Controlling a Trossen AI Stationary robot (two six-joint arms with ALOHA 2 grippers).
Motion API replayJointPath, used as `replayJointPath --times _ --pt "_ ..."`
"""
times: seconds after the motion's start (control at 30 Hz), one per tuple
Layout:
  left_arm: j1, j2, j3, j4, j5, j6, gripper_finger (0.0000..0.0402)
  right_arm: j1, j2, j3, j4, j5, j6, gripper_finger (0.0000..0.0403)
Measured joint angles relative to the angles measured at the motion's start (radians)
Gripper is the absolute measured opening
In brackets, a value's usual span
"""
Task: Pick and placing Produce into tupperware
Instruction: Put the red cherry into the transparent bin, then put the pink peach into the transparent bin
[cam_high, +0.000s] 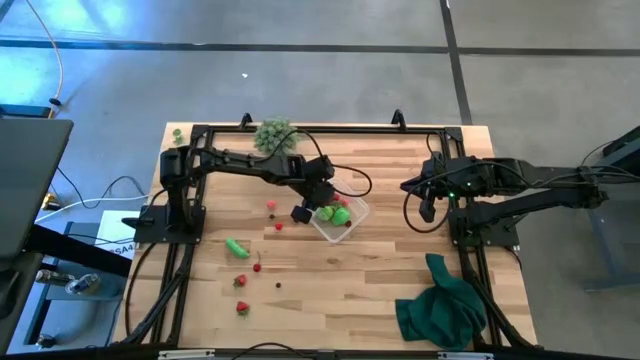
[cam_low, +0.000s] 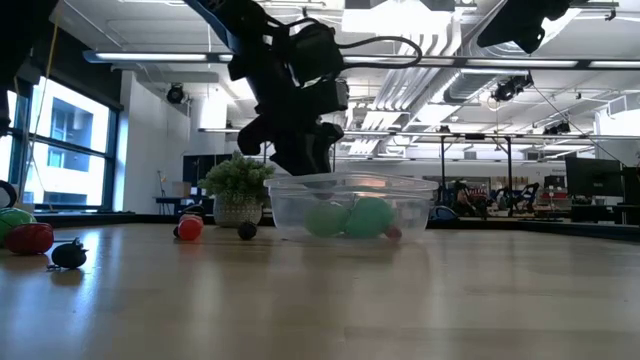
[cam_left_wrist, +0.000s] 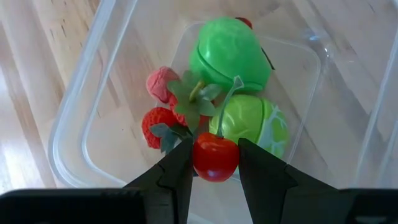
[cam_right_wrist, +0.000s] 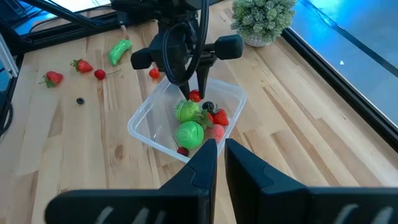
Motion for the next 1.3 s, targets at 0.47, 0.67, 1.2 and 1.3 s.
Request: replayJointPath --times 0.47,0.67,1.2,1.3 --pt "0.001 0.000 0.000 0.001 0.043 0.003 0.0108 0.000 0.000 0.000 0.000 0.000 0.000 0.0025" --pt "0.001 0.000 0.000 0.001 0.061 0.002 0.0110 0.000 0.000 0.000 0.000 0.000 0.000 0.0025" --pt "0.001 -0.001 0.072 -0.107 0.073 -0.058 0.0208 0.000 0.000 0.000 0.000 0.000 0.000 0.0025" --pt "0.000 -0.002 0.180 -0.247 0.068 -0.058 0.0208 0.000 0.000 0.000 0.000 0.000 0.000 0.0025"
